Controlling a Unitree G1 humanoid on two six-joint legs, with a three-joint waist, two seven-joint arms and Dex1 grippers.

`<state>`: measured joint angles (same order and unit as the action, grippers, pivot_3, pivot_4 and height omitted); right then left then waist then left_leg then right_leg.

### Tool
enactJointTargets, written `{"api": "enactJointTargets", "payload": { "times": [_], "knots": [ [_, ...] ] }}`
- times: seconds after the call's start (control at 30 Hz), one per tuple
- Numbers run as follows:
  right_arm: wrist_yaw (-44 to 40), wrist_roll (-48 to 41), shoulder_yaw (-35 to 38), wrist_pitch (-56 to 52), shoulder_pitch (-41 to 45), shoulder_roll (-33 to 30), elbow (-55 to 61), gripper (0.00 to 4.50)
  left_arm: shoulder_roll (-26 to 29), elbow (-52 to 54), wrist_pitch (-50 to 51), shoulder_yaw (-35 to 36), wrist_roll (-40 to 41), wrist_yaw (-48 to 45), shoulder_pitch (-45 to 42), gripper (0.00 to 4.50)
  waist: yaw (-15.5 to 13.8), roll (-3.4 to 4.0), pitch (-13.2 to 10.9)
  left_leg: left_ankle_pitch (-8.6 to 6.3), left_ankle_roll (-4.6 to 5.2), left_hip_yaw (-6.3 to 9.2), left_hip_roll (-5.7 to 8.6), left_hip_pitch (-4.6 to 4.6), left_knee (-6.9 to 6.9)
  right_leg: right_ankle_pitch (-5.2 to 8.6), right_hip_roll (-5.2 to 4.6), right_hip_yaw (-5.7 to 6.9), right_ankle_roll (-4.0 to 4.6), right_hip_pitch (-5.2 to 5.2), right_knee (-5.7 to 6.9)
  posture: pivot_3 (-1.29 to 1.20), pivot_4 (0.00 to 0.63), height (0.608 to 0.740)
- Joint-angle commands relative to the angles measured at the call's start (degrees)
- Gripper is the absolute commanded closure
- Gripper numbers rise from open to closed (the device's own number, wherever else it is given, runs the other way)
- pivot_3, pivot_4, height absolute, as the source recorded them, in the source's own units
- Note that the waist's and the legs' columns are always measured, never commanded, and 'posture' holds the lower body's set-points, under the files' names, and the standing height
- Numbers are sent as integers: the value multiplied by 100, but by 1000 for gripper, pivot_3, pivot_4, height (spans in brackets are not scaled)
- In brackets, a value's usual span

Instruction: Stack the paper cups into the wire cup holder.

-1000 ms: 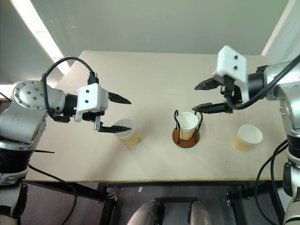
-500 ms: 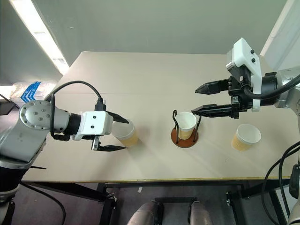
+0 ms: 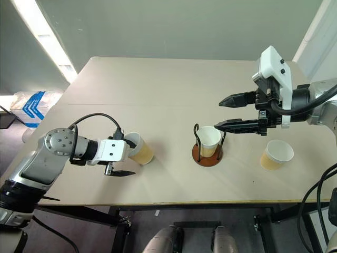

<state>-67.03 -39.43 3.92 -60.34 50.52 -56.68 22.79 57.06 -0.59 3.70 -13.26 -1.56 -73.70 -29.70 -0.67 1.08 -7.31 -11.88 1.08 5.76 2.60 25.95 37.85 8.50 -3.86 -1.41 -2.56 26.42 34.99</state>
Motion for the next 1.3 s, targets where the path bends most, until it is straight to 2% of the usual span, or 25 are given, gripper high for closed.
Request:
{"api": "enactJointTargets", "payload": {
  "times": [0.03, 0.13, 0.4, 0.43, 0.63, 0.9, 1.07, 1.3],
  "knots": [
    [96, -152, 200, 63, -12, -145, 144, 1248, -157, -21, -130, -56, -46, -54, -230, 368, -4, -1, 0, 0, 0, 0, -1, 0, 0, 0, 0, 0, 0, 0, 0, 0, 150, 740],
    [158, -229, 221, 59, -55, -187, 172, 1248, -267, 54, -55, -101, -5, -129, -354, 1253, -1, -1, 0, 0, 2, -1, 0, 1, 6, -1, 0, -1, 1, -1, 2, 0, 150, 740],
    [209, -419, 389, 285, -263, -193, 135, 1248, -397, 377, 421, -112, 196, -532, -681, 4260, 0, -5, 3, 2, 4, -1, -6, 0, 9, -2, 4, 0, -2, -2, 5, 0, 150, 740],
    [253, -443, 423, 307, -264, -160, 106, 1248, -402, 401, 479, -112, 214, -575, -728, 4472, 0, -5, 3, 2, 5, -2, -6, 0, 9, -2, 5, 0, -2, -2, 5, 0, 150, 740],
    [396, -565, 679, 800, -317, 224, -81, 1248, -385, 342, 693, -95, 282, -821, -1087, 4472, 1, -6, 4, 4, 8, -2, -12, 0, 15, -7, 9, 0, -5, -4, 4, 0, 150, 740],
    [-373, -368, 688, 1455, -1449, -474, 106, 1248, -588, -332, 808, -47, 636, -1413, -2296, 4472, -60, -10, 6, 4, 12, -2, -15, 8, 23, -9, 11, 3, -7, -10, -3, 0, 150, 740],
    [-356, -650, 927, 1393, -1813, -580, 281, 1248, -964, -775, 1148, -99, 1247, -1869, -3300, 4472, -46, -11, 6, 3, 13, -10, -18, 8, 23, -15, 12, -1, -17, -10, -5, 0, 150, 740],
    [27, -1359, 1427, 915, -1865, -642, 394, 1248, -1303, -1331, 1090, -687, 2209, -1880, -4341, 4472, -37, -15, 4, 3, 20, -18, -20, 10, 26, -16, 14, -8, -47, -13, -12, 0, 150, 740]
  ]
}}
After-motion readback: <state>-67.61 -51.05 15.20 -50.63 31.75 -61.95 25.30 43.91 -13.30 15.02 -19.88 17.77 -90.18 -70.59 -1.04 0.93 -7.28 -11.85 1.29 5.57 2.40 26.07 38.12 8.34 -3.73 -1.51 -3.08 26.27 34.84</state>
